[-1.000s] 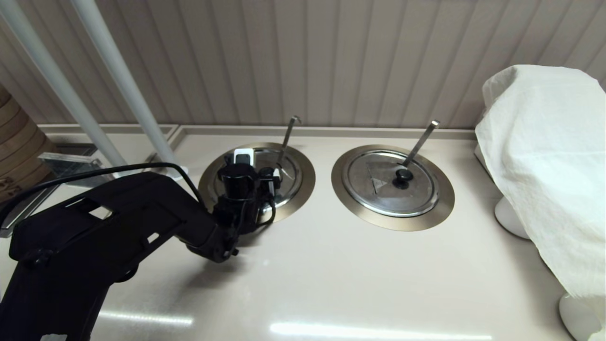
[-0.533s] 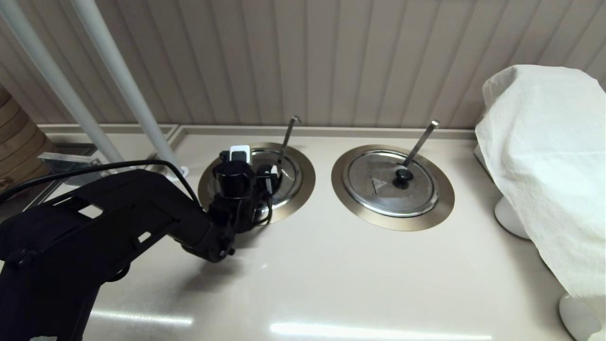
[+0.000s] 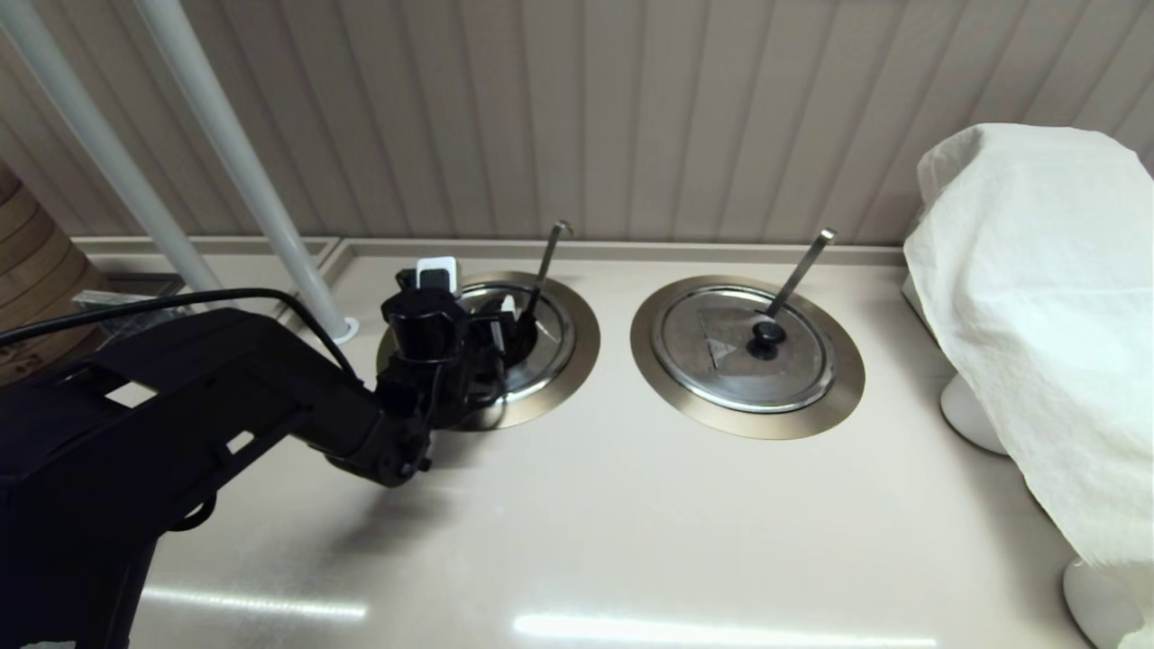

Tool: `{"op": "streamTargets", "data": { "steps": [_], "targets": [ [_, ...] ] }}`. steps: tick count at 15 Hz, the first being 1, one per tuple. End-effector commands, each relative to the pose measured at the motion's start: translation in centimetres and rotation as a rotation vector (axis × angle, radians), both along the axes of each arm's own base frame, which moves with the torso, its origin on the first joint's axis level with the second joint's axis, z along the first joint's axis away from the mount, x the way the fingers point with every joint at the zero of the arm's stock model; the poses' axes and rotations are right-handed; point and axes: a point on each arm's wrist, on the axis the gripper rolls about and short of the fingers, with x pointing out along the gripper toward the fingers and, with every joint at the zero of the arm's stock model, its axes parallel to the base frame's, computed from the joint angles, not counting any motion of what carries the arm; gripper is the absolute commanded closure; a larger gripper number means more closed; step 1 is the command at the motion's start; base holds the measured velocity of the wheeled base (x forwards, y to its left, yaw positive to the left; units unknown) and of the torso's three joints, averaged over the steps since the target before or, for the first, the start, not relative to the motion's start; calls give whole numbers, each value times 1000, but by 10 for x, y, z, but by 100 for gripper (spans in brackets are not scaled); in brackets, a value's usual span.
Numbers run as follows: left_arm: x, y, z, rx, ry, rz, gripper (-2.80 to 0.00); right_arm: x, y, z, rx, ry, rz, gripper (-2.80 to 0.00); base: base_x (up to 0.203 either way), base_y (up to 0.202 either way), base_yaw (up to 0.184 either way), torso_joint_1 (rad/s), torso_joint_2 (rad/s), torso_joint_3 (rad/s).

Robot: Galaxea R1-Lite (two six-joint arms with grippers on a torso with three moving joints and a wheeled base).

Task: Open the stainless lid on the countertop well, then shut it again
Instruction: Open the lid

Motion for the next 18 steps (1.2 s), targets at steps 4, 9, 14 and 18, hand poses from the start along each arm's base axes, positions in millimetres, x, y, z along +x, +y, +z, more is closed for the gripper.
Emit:
{"op": "streamTargets", "data": {
  "steps": [4,9,14,18],
  "targets": [
    [1,18,17,-16,-39,42,-280,0,0,0,0,0,-1,-280,0,0,0,0,0,0],
    [0,34,32,-27,-70,70,-280,0,0,0,0,0,-1,-280,0,0,0,0,0,0],
    [5,56,29,-22,-59,118,-280,0,0,0,0,1,-1,-280,0,0,0,0,0,0],
    [6,61,27,-23,-54,81,-280,0,0,0,0,0,0,-280,0,0,0,0,0,0]
  ]
}}
